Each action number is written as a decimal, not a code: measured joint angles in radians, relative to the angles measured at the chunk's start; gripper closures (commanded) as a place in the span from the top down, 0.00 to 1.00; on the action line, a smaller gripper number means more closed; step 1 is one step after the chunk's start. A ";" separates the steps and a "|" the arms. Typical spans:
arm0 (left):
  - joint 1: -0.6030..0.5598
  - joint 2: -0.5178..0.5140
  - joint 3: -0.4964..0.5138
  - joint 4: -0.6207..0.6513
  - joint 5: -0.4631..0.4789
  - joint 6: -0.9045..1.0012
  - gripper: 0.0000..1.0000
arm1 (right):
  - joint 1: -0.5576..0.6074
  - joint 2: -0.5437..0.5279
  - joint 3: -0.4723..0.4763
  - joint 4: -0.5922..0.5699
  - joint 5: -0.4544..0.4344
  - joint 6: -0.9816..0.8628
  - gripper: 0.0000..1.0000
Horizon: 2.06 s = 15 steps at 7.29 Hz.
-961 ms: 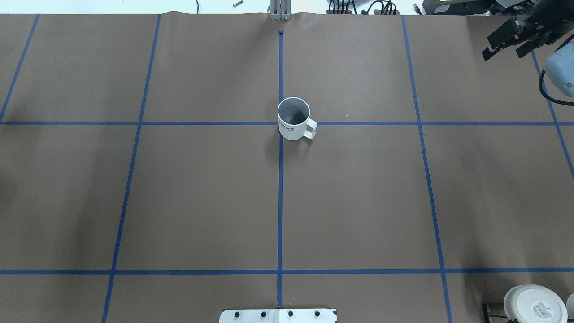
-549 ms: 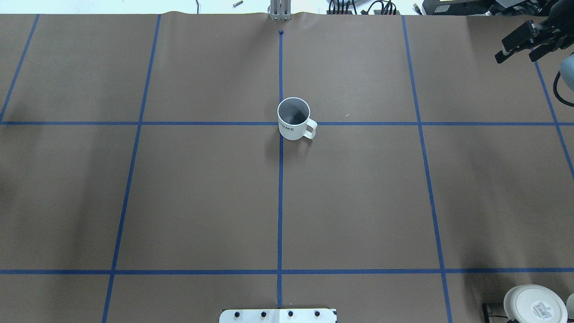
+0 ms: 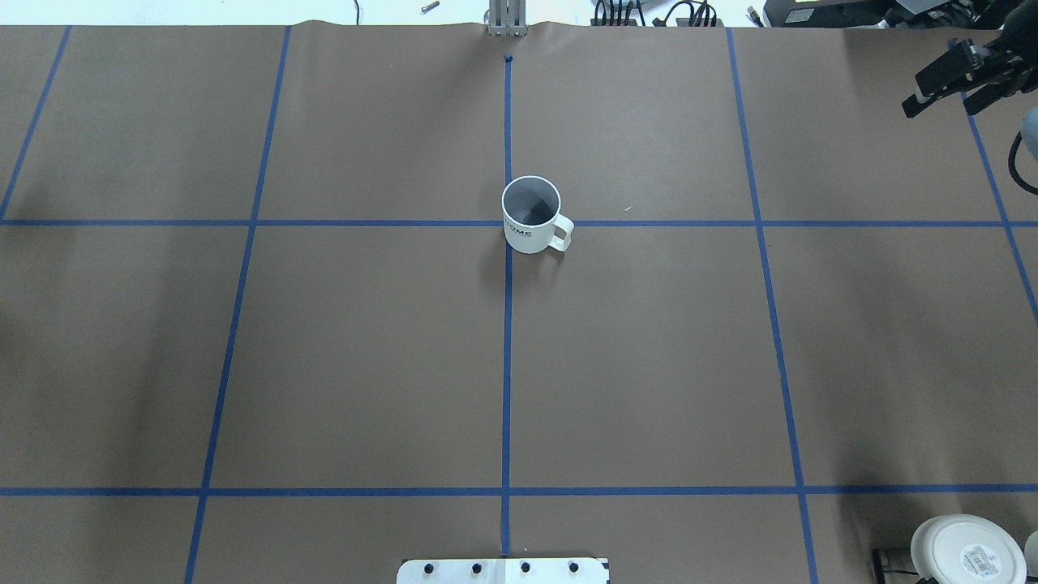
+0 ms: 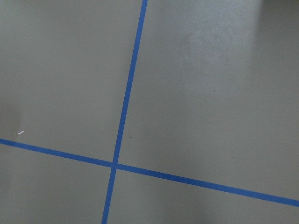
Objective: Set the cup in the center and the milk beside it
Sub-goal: 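Lift the milk carton with the left gripper and carry it forward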
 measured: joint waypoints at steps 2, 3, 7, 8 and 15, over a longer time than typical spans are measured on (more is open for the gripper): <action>0.013 0.003 0.011 -0.014 0.001 -0.005 0.98 | 0.000 -0.007 0.009 0.000 0.000 0.000 1.00; 0.014 0.004 0.015 -0.016 0.001 -0.004 0.98 | 0.000 -0.008 0.013 0.000 0.000 0.001 1.00; 0.015 0.007 0.063 -0.053 0.003 -0.003 0.98 | -0.001 -0.009 0.011 0.000 0.000 0.003 1.00; 0.017 0.007 0.071 -0.060 0.003 -0.004 0.98 | -0.001 -0.010 0.011 0.000 0.000 0.003 1.00; 0.042 0.002 0.077 -0.071 0.004 -0.005 0.29 | -0.008 -0.004 0.007 0.000 -0.001 0.011 1.00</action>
